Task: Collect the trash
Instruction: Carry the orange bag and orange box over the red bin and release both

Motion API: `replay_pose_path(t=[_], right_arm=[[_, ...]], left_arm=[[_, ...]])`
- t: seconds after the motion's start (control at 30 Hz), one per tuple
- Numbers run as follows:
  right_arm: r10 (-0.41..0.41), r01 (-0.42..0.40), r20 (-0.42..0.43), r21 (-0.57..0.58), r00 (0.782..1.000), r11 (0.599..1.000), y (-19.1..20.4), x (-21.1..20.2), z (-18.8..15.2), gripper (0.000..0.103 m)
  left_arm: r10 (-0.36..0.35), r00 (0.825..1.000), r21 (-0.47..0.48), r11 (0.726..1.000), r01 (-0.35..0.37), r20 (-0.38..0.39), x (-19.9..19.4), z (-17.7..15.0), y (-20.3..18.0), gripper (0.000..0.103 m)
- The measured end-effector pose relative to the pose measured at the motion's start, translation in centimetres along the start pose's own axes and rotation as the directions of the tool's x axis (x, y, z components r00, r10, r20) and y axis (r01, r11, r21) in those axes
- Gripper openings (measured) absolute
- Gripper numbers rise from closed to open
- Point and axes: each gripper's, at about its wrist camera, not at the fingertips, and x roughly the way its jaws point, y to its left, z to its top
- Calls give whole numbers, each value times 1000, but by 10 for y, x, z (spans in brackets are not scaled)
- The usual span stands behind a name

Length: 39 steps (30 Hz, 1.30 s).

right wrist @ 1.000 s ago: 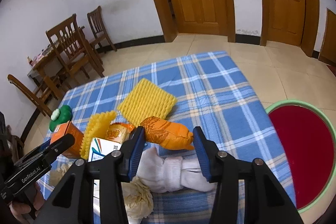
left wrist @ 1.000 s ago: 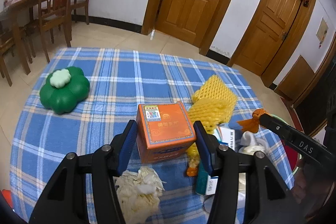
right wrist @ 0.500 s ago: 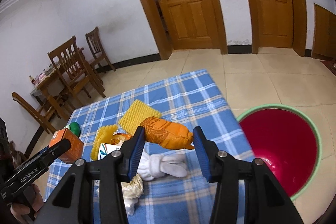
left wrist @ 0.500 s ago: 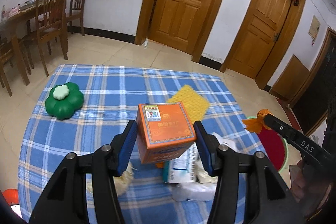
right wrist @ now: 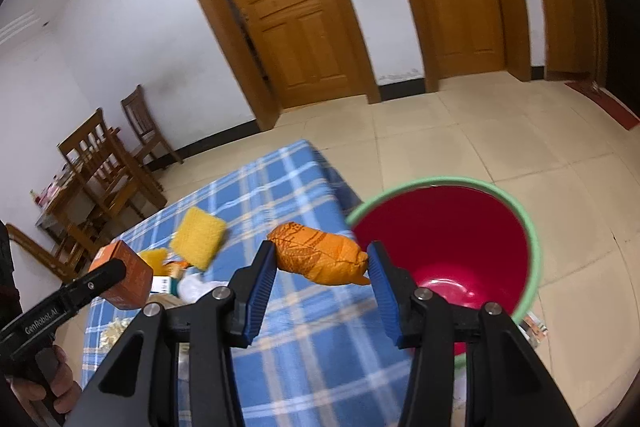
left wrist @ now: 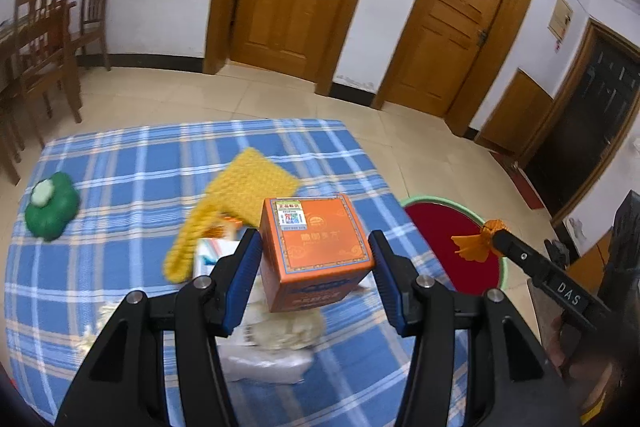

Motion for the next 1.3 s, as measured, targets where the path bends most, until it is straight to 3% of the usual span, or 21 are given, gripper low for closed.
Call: replay_pose_path(t=[0.3,0.77,1.2,1.3], right_arm=[[-68,67,9,63,998,996,-50,-3,-4,50],[-137,144,-64,111,988,983,-111,18,-24,53],[-127,137,-73,152,989,979,-130,18,-33,63],[-123,131,-65,147,990,980,-129,16,-34,67]], left_arm=[[-34,998,89,995,38,-44,36,5,-56,55],[-99,988,177,977,120,-121,109,4,-123,55],[-152,971,205,960,189,-183,147,-1,-153,55],[-151,971,219,957,190,-184,148,0,-157,62]])
